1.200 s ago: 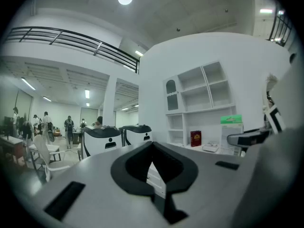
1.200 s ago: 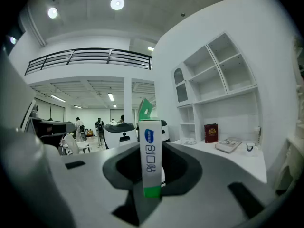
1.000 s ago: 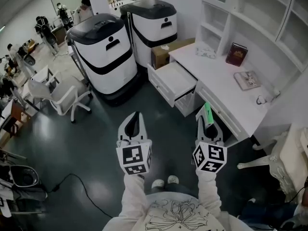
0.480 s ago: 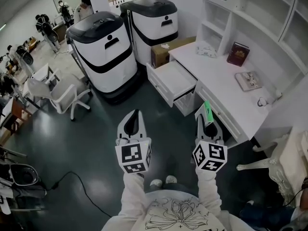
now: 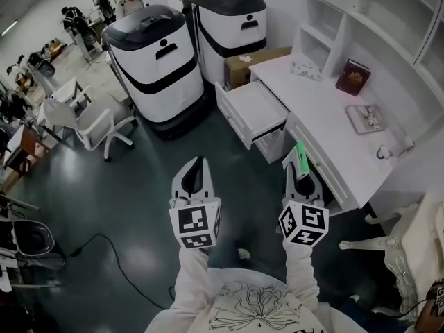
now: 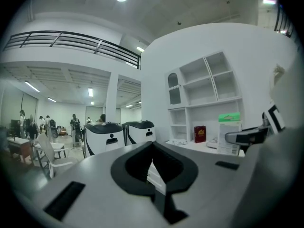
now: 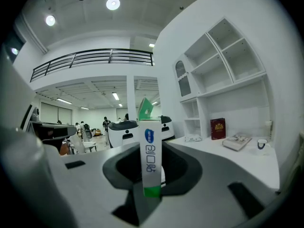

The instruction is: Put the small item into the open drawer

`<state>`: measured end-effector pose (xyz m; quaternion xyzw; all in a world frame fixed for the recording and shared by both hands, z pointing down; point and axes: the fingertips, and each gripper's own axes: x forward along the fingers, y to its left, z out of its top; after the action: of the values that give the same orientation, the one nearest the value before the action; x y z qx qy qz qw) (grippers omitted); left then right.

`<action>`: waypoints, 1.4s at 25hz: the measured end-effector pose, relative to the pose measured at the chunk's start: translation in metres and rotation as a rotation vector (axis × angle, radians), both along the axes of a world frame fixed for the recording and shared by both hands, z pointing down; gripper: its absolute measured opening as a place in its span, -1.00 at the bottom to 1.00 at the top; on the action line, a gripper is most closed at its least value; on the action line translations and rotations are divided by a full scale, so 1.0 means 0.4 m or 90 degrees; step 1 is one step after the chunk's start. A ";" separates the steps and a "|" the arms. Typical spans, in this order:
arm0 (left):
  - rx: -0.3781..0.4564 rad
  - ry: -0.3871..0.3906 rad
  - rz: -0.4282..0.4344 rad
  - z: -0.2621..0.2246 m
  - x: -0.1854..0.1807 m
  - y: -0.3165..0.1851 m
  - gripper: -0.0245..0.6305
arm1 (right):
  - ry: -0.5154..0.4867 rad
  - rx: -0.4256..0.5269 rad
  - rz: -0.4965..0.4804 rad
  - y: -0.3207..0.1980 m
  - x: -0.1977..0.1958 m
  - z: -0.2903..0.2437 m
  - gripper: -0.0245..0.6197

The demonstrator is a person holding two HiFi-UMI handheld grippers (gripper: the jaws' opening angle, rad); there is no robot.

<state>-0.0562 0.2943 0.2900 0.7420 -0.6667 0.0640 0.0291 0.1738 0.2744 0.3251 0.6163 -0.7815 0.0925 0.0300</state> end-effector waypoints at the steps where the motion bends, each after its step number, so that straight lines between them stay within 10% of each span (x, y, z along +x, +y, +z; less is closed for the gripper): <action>1: -0.003 -0.002 -0.001 0.005 0.001 -0.006 -0.91 | -0.001 -0.004 -0.002 -0.006 0.001 0.007 -0.65; 35: -0.033 0.000 0.080 0.058 -0.097 -0.858 -0.91 | -0.001 -0.041 0.076 -0.791 -0.085 0.064 -0.65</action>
<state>-0.0951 -0.0488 0.3132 0.7815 -0.6168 0.0827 0.0439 0.1397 -0.0420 0.3505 0.6604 -0.7400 0.1199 0.0440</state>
